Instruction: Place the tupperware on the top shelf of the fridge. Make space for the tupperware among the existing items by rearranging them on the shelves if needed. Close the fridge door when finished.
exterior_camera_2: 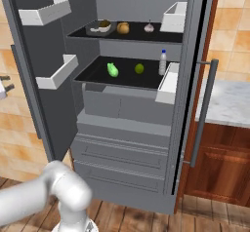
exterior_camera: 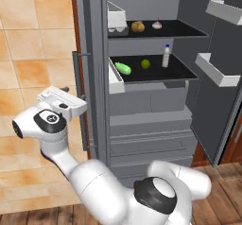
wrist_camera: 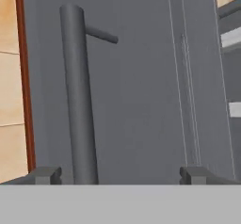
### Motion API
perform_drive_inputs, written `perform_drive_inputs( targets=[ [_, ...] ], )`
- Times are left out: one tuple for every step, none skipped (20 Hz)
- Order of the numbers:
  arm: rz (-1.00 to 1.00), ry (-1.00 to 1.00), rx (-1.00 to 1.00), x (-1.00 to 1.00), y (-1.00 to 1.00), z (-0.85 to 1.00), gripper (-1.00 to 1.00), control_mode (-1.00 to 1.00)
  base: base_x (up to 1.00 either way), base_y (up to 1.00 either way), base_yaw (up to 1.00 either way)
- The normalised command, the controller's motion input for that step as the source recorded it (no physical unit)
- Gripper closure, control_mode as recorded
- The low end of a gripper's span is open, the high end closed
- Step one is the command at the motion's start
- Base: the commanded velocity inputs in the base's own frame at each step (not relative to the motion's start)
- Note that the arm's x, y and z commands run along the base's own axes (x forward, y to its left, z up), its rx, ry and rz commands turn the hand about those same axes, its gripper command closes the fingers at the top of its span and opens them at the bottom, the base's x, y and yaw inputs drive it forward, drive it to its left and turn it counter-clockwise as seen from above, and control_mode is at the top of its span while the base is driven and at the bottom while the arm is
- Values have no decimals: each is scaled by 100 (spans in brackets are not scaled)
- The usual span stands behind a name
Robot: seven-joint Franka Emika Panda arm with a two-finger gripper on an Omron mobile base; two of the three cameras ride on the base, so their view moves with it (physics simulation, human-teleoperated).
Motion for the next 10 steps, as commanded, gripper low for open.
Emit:
perform_drive_inputs(
  targets=[
    [-11, 0, 0, 80, 0, -6, -100, -100, 0, 0, 0],
    [-12, 0, 0, 80, 0, -1, -100, -100, 0, 0, 0],
    [-13, 0, 0, 83, 0, 0, -100, -100, 0, 0, 0],
    [-12, 0, 0, 78, 0, -1, -100, -100, 0, 0, 0],
    [-11, 0, 0, 74, -4, 0, -100, -100, 0, 0, 0],
    [-12, 0, 0, 54, -31, 0, -100, -100, 0, 0, 0],
    [-13, 0, 0, 28, -66, 0, -100, -100, 0, 0, 0],
    [-13, 0, 0, 9, -99, 0, -100, -100, 0, 0, 0],
    [-18, 0, 0, 25, -100, 0, -100, -100, 0, 0, 0],
    [-20, 6, 0, 50, -99, 0, -100, -100, 0, 0, 0]
  ],
)
